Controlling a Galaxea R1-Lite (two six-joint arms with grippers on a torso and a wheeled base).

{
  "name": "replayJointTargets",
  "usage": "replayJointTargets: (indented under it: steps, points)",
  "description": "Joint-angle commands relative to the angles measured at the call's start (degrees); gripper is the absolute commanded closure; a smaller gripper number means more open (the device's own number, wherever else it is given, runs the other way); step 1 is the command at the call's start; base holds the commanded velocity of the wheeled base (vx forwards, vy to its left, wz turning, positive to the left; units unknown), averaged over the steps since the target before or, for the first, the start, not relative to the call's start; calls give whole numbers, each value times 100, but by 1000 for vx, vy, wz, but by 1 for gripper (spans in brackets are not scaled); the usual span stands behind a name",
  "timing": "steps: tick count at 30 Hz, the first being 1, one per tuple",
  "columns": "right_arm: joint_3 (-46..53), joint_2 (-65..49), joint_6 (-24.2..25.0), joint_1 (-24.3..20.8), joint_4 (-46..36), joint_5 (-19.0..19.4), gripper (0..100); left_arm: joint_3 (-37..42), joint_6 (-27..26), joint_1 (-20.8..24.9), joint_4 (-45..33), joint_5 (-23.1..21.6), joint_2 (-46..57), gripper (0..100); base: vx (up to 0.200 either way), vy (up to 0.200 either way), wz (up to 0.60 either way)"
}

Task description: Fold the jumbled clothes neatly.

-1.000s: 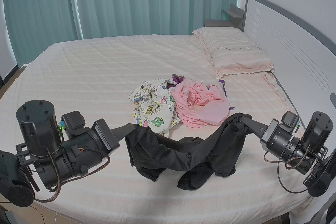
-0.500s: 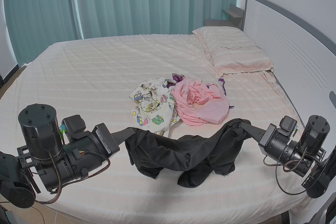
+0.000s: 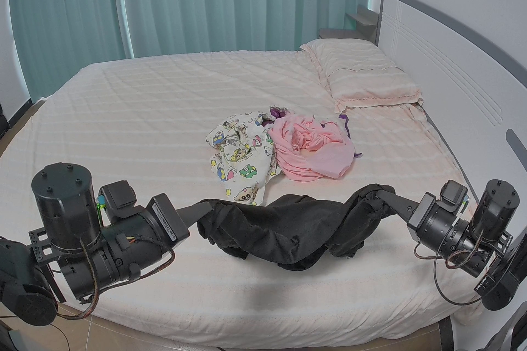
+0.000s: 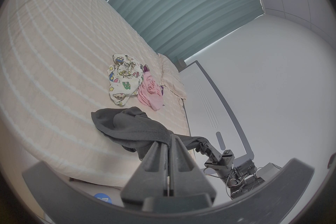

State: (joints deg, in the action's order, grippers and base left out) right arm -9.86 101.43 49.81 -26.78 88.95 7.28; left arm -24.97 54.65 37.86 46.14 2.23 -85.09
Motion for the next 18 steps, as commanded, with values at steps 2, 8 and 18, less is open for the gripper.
replayJointTargets:
  steps: [2, 8, 18]
  points:
    - [2, -18, -6, -2, 61, 2, 100, 53, 2, -42, -17, 5, -60, 100, 0, 0, 0]
    - [11, -9, -6, -2, 61, 2, 100, 88, 2, -42, -9, -3, -52, 100, 0, 33, 0]
    - [2, -9, -6, -2, 61, 2, 100, 97, 2, -51, -9, -3, -43, 100, 0, 200, 0]
